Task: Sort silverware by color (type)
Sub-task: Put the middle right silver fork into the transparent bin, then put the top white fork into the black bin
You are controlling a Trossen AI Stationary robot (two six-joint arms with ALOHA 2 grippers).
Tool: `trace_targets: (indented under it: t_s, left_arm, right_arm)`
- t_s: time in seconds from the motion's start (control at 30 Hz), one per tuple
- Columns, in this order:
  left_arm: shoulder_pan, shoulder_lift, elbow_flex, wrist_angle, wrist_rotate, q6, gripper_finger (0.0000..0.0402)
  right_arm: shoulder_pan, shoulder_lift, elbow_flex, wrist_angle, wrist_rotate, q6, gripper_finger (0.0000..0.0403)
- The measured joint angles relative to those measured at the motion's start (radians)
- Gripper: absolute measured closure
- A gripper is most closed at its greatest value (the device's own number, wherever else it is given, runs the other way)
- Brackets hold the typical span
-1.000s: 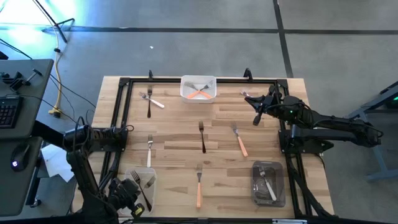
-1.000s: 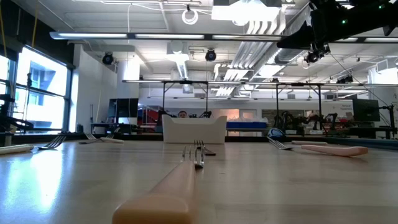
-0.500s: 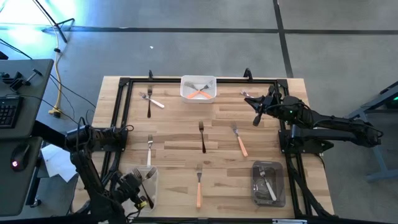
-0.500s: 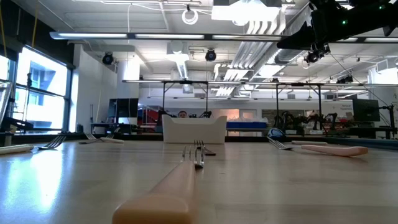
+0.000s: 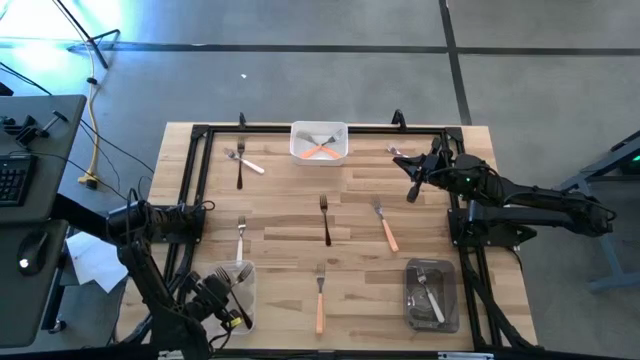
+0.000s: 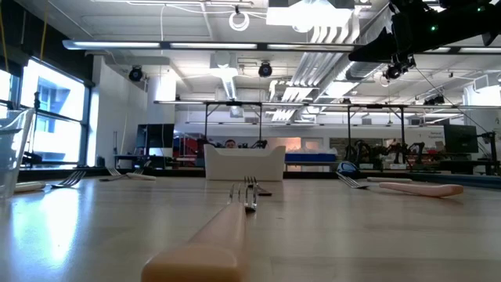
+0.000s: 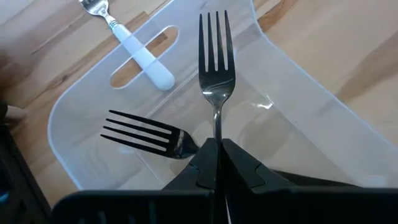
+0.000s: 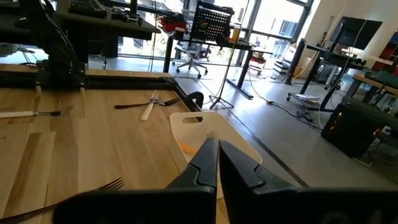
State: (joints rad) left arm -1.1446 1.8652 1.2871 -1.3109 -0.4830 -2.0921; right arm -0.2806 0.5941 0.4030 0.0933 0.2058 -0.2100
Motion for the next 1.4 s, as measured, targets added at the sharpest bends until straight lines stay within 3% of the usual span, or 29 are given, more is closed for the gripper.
trace_targets:
  t_s: [0.37,0.6,0.77,0.9,1.0,1.17,1.4]
  left_arm:
    - [0.000,0.000,0.000,0.037,0.007,-0.009,0.0354]
    - [0.004,0.001,0.003,0.087,-0.010,-0.021,0.0350]
    - [0.037,0.001,0.038,0.072,-0.020,0.091,0.0347]
    - [0.092,-0.023,0.041,0.022,-0.064,0.206,0.0376]
    - [0.134,-0.063,0.019,-0.010,-0.135,0.303,0.0397]
    - [0.184,-0.171,-0.035,-0.062,-0.257,0.402,0.0401]
    - [0.305,-0.403,-0.261,0.057,-0.273,0.482,0.0401]
  right_arm:
    - [0.000,0.000,0.000,0.000,0.000,-0.008,0.0402]
    - [0.000,0.000,0.000,0.000,0.000,-0.008,0.0402]
    - [0.000,0.000,0.000,0.000,-0.003,0.003,0.0402]
    - [0.000,0.000,0.000,0.000,-0.025,0.023,0.0402]
    - [0.010,0.001,0.000,-0.005,-0.030,0.040,0.0402]
    - [0.074,0.021,0.000,-0.016,-0.024,0.049,0.0402]
    - [0.166,0.122,0.000,0.014,0.055,0.049,0.0402]
